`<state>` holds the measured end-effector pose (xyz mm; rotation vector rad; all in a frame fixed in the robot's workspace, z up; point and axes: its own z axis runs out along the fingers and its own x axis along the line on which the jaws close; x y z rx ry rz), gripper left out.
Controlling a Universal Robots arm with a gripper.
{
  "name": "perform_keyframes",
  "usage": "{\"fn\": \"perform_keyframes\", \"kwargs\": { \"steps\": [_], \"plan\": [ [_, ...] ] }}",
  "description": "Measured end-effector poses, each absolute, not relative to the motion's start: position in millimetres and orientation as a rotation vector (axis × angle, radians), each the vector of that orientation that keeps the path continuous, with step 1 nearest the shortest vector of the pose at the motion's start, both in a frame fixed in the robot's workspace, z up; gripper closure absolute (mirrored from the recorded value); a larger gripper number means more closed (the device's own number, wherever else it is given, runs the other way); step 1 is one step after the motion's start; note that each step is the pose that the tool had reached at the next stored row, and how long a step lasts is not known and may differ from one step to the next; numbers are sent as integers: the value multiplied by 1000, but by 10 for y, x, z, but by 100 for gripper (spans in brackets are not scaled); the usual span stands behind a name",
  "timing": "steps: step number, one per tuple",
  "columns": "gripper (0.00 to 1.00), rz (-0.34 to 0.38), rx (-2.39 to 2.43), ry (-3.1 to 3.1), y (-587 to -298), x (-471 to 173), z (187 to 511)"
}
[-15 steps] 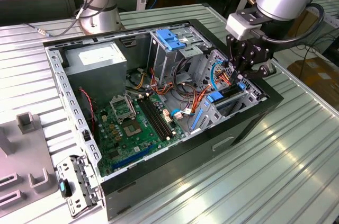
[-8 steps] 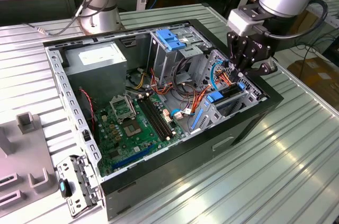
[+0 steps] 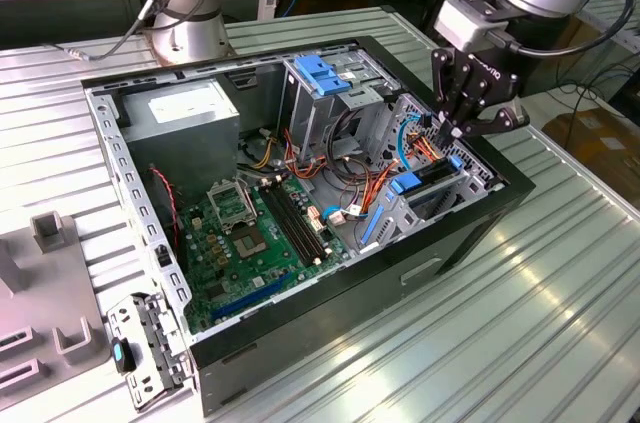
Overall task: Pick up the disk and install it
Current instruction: 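Insert the second disk wire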
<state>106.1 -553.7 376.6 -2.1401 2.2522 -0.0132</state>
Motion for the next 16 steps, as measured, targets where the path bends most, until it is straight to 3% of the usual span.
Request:
{"fn": "perform_keyframes", "kwargs": {
  "steps": [16],
  "plan": [
    [89,-9,-2138,2250,-5341,1061,3889]
  ]
}}
